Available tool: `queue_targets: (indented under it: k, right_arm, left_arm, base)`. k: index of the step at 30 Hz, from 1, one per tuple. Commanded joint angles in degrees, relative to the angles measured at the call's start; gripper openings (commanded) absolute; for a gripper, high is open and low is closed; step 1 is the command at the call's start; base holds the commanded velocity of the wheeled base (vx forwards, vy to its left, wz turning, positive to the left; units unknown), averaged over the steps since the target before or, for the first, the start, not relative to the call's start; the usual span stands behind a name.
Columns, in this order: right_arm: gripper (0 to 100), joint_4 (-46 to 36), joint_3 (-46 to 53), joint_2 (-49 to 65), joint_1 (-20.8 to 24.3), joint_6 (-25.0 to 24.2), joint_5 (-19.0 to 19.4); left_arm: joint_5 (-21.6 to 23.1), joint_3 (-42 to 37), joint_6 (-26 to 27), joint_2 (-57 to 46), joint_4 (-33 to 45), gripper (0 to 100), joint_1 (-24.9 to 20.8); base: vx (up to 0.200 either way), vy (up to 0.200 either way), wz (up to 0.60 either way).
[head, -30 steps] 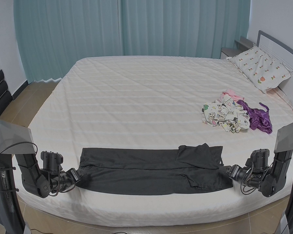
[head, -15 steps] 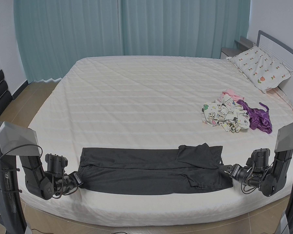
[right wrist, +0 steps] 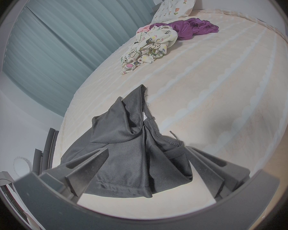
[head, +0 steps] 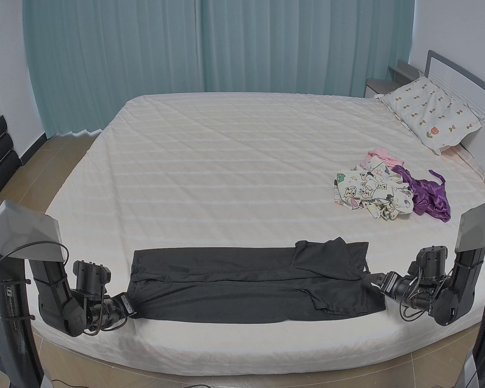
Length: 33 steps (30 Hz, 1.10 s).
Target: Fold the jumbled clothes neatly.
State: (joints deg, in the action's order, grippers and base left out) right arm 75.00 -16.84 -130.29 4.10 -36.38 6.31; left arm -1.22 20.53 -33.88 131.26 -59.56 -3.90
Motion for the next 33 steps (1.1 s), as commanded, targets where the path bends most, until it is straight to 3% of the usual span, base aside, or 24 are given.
queue_targets:
  k: [1,3,4,11,17,20,22,26,33]
  right_arm:
    - [100,-0.03,0.05,0.04,0.03,-0.01,0.01]
    - [100,-0.03,0.05,0.13,0.03,-0.01,0.01]
    - [100,-0.03,-0.04,0.13,0.03,-0.01,0.01]
    - [100,-0.03,-0.04,0.21,0.03,-0.01,0.01]
    - [100,0.06,0.05,0.30,0.39,-0.10,0.10]
    - [100,0.06,-0.04,0.30,0.39,-0.27,0.10]
    - [100,0.50,-0.30,0.30,0.83,-2.73,0.10]
    - [100,2.52,0.22,0.21,0.83,-2.82,0.10]
    - [100,2.61,0.31,0.21,0.91,-2.82,0.45]
  left_arm:
    - [-0.10,-0.31,0.13,-0.12,0.06,0,0.03]
    - [-0.19,-0.31,0.57,-0.04,-0.03,0,0.03]
    - [-0.19,-0.23,0.57,0.05,-0.03,100,0.03]
    - [0.69,0.74,-0.05,-4.61,-0.03,100,1.53]
    - [7.28,6.37,-1.89,-13.04,6.30,100,1.79]
    - [7.72,7.77,-2.07,-13.04,7.97,100,1.70]
    - [10.80,15.42,-1.81,-11.02,13.51,100,1.62]
    - [14.93,21.83,-0.75,-6.63,17.82,100,1.62]
    - [14.67,27.20,5.75,1.28,18.69,100,2.06]
  base:
    - [0.000,0.000,0.00]
    - [0.000,0.000,0.00]
    - [0.000,0.000,0.00]
    - [0.000,0.000,0.00]
    - [0.000,0.000,0.00]
    - [0.000,0.000,0.00]
    - [0.000,0.000,0.00]
    - [0.000,0.000,0.00]
    - [0.000,0.000,0.00]
